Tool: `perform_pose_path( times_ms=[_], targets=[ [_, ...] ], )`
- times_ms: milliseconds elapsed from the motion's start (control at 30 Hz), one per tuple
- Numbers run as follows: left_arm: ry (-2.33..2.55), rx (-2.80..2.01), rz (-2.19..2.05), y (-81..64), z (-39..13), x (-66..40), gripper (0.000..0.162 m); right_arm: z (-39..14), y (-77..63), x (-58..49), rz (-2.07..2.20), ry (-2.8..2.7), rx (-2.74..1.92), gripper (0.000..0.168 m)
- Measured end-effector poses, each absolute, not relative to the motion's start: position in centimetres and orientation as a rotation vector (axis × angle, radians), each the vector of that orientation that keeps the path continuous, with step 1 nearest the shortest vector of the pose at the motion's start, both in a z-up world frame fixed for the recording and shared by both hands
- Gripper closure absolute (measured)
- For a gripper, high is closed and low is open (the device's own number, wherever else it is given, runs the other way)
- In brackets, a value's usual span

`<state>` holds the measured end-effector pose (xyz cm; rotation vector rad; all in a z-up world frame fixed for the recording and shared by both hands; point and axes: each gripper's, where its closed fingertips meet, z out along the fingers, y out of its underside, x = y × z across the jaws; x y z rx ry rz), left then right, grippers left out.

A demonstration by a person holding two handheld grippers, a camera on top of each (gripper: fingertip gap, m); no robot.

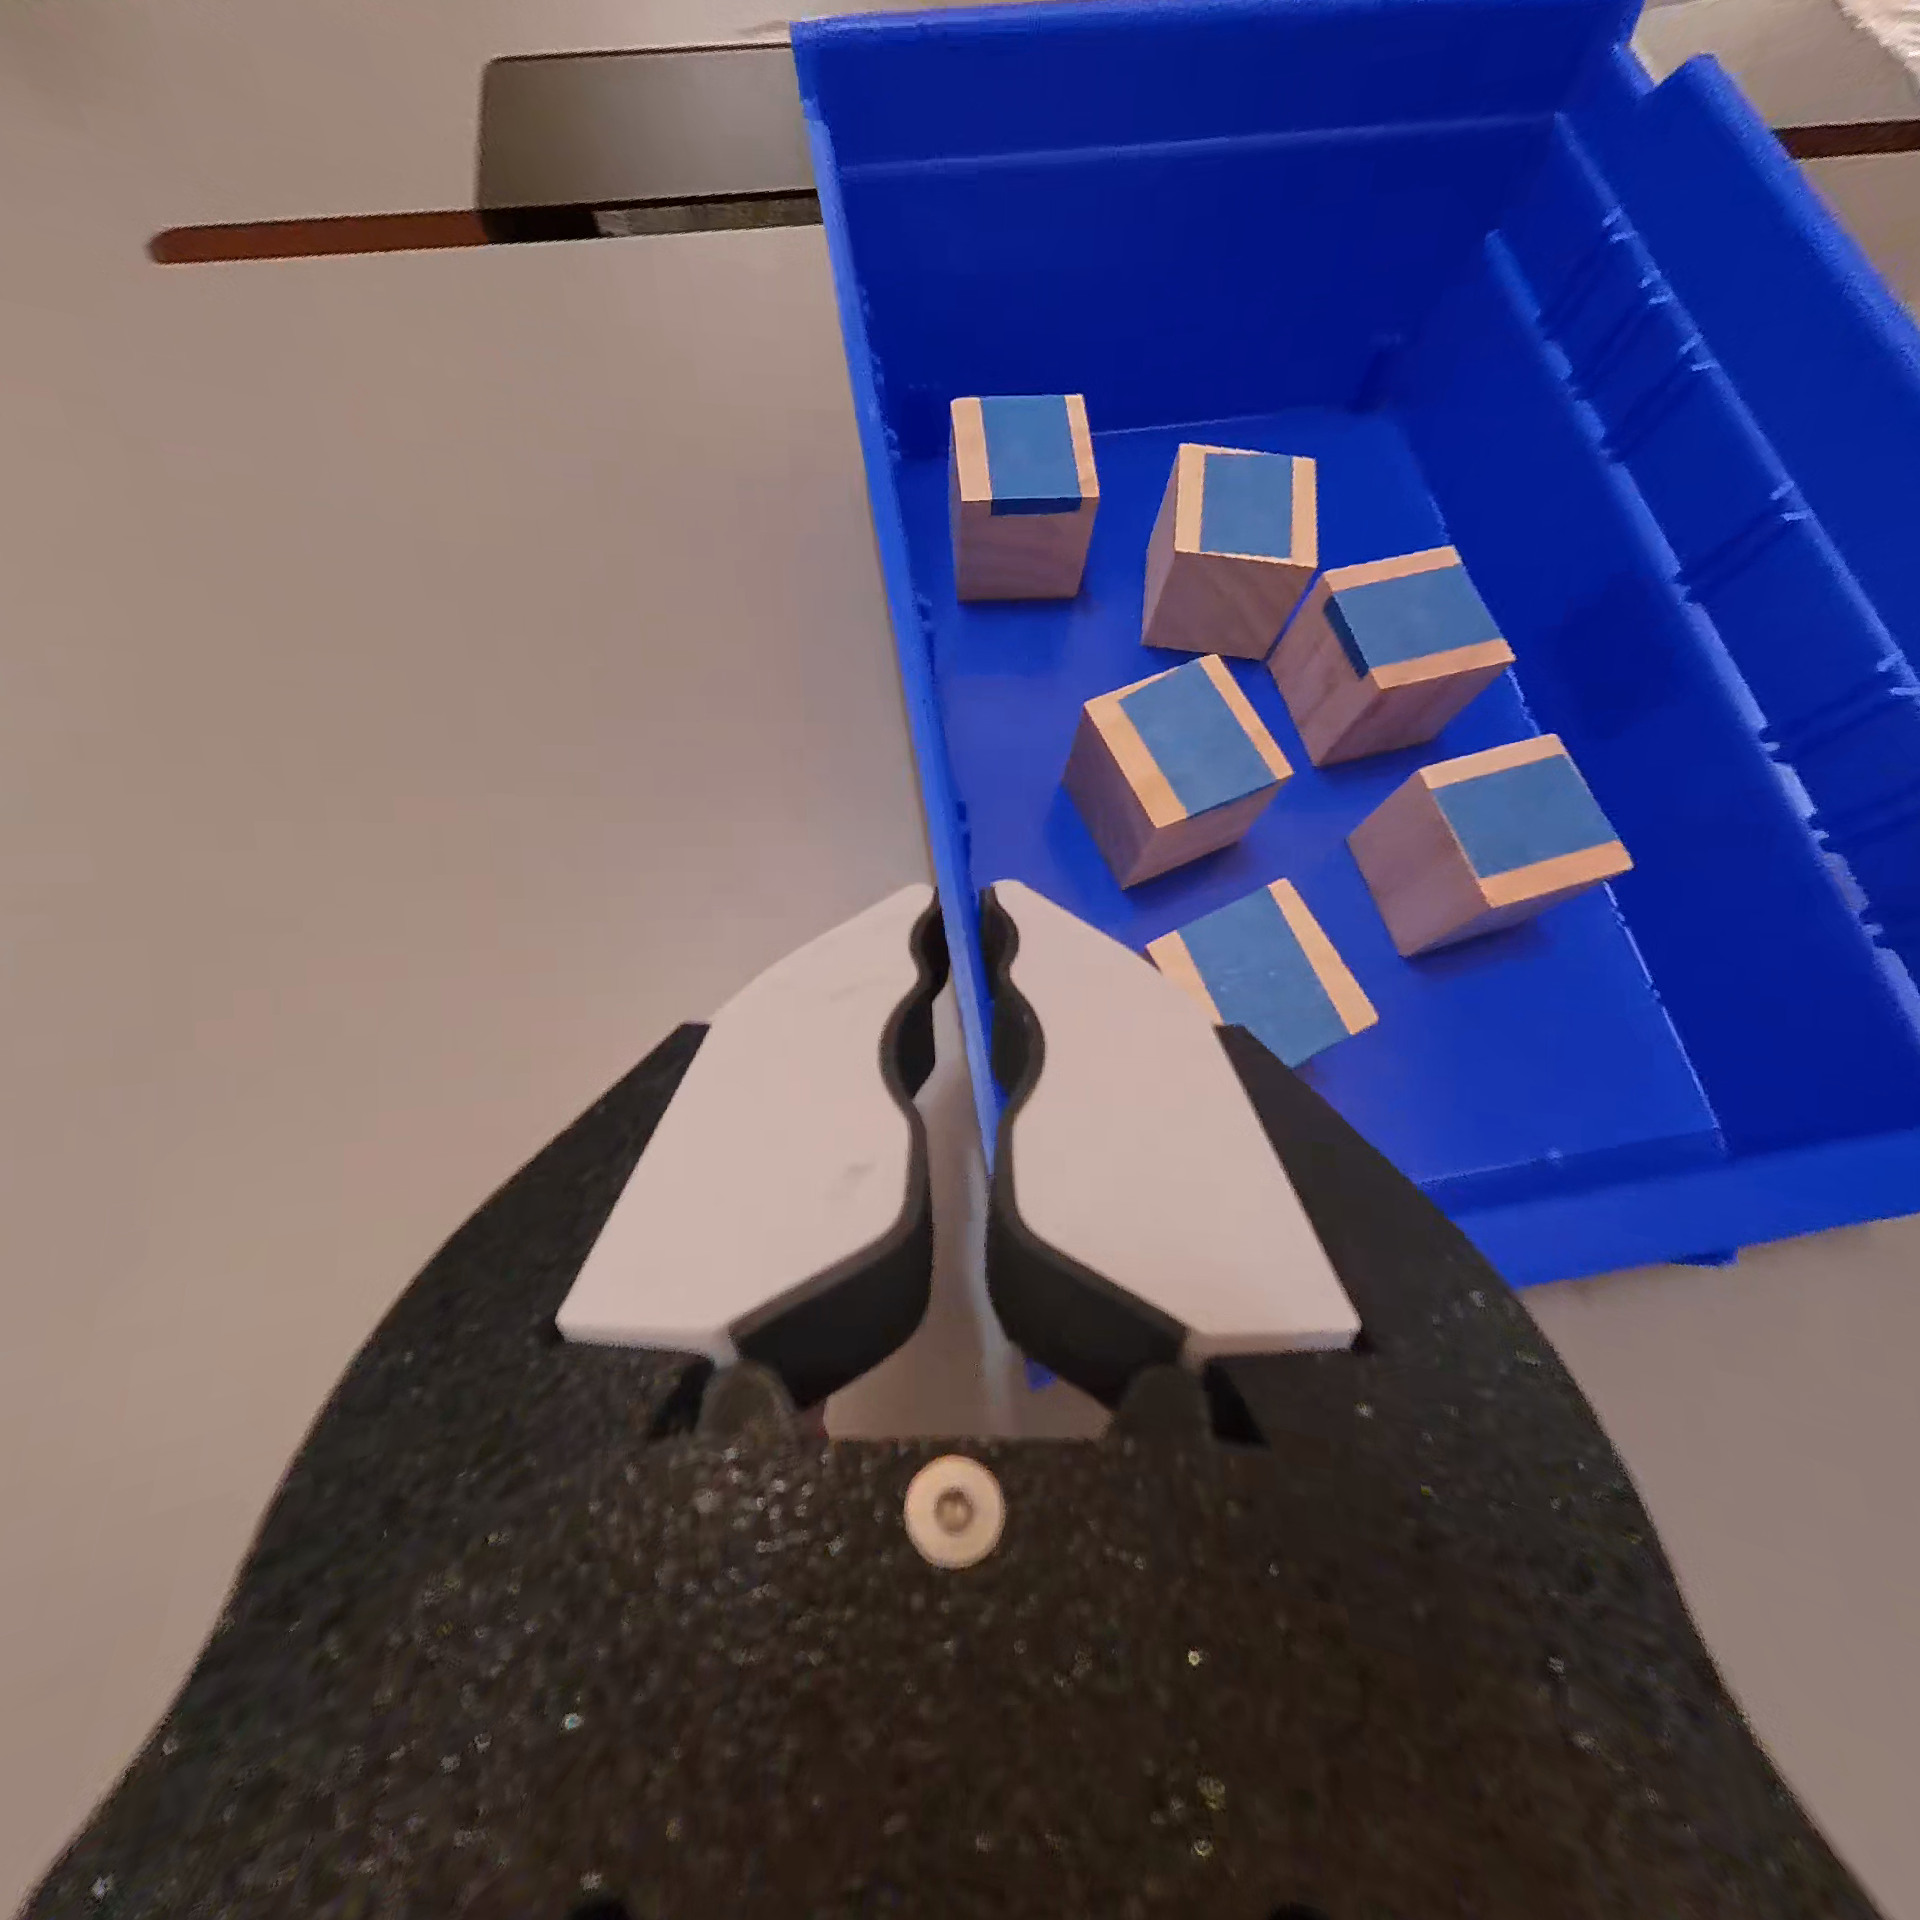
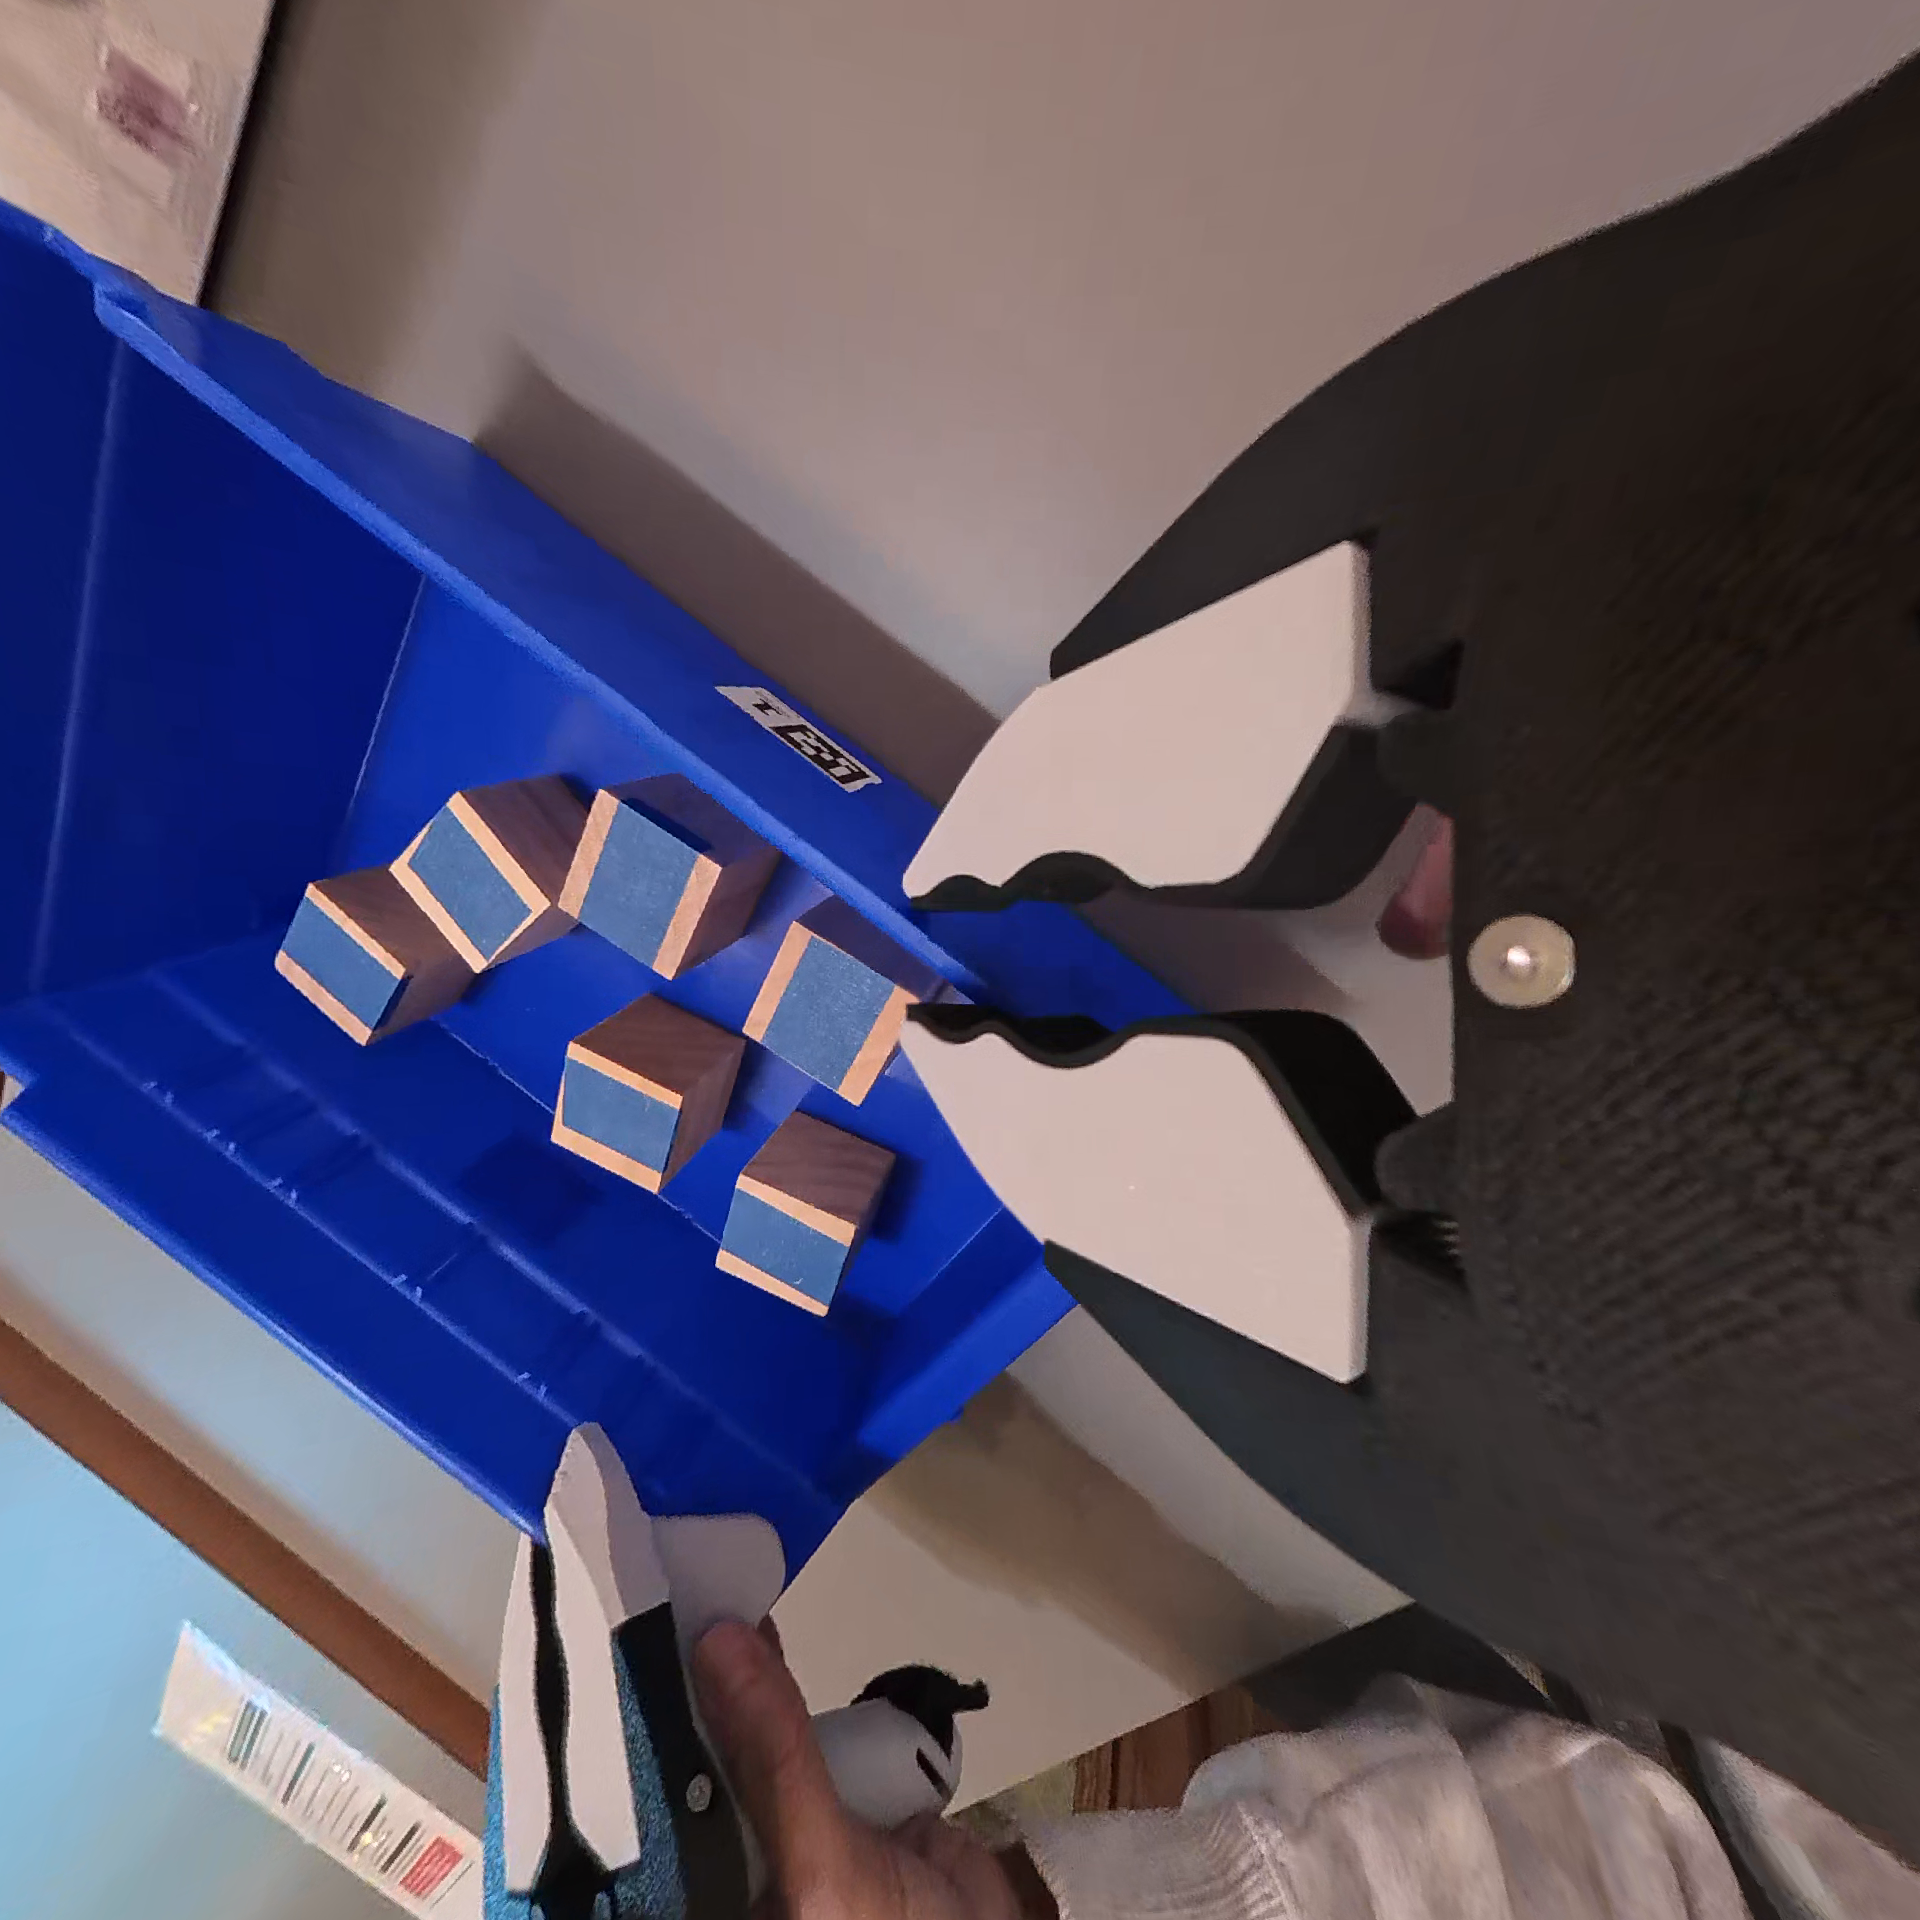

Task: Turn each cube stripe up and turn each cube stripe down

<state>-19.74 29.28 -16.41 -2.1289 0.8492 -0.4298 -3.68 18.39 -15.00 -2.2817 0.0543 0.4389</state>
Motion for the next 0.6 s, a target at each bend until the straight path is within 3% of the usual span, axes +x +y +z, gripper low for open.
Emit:
perform_pose_path(
  times_ms=[33,600],
  targets=[
    [0.845,-2.13,-0.416,29.7,-16.4,-20.4,0.157,-15.0,18.9,-4.3,0.436,0.045,-2.28,0.152],
    [0.656,-2.158,-0.491,43.6,-16.3,-35.8,0.159,-14.9,33.0,-19.9,0.437,-0.115,-2.215,0.149]
  ],
)
